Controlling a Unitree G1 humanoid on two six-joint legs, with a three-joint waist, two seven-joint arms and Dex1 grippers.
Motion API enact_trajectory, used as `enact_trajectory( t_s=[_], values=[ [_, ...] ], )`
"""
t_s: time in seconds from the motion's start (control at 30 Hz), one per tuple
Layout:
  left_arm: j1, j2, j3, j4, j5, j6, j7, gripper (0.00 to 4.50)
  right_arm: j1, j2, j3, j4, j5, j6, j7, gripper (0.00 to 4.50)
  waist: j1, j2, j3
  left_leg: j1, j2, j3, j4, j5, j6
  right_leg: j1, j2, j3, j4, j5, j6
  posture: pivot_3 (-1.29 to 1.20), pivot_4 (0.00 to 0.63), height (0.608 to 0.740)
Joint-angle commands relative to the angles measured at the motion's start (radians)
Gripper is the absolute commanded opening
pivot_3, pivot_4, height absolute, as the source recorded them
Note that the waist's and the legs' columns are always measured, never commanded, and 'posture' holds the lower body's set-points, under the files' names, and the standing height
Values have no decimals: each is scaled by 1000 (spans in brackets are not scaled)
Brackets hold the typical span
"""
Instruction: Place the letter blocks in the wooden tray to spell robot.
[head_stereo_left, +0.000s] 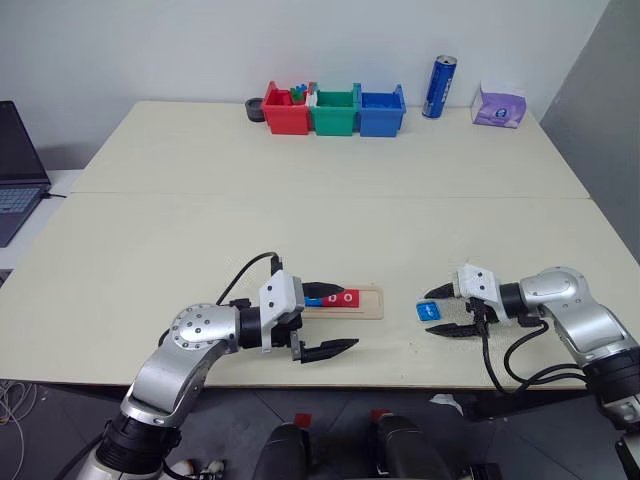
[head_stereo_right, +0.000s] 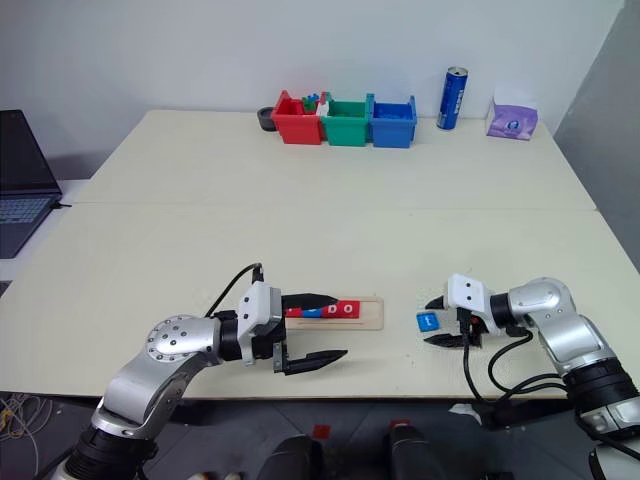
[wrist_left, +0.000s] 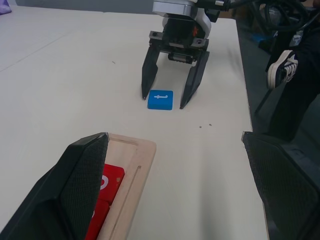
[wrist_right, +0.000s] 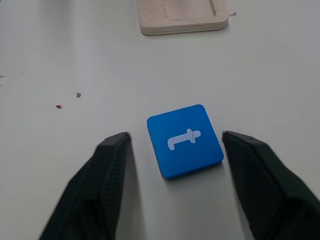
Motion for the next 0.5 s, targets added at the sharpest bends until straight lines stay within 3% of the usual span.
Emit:
enact_trajectory(
  t_s=[0.03,0.07,0.1,0.23,0.5],
  values=[
    [-3,13,22,-8,-10,-20,-9,4500,-1,-1,-21,-10,-5,9,-2,1836,0,0,0,0,0,0,0,0,0,0,0,0,0,0,0,0,150,740],
    [-4,14,21,-9,-11,-19,-8,4500,-1,1,-22,-17,-2,13,-4,1490,0,0,0,0,0,0,0,0,0,0,0,0,0,0,0,0,150,740],
    [-5,15,22,-11,-14,-17,-8,4500,-2,3,-25,-27,1,19,-7,1459,0,0,0,0,0,0,0,0,0,0,0,0,0,0,0,0,150,740],
    [-9,37,55,-8,-31,-11,-16,4500,-23,4,-30,-69,5,39,-13,1461,-1,0,0,0,0,0,0,0,0,0,0,0,0,0,0,0,150,740],
    [35,197,231,64,-94,-11,-111,4500,-128,89,9,-217,19,169,-28,1461,-8,1,1,1,2,-1,-1,0,0,-1,2,-1,1,0,-1,0,150,740]
  ],
)
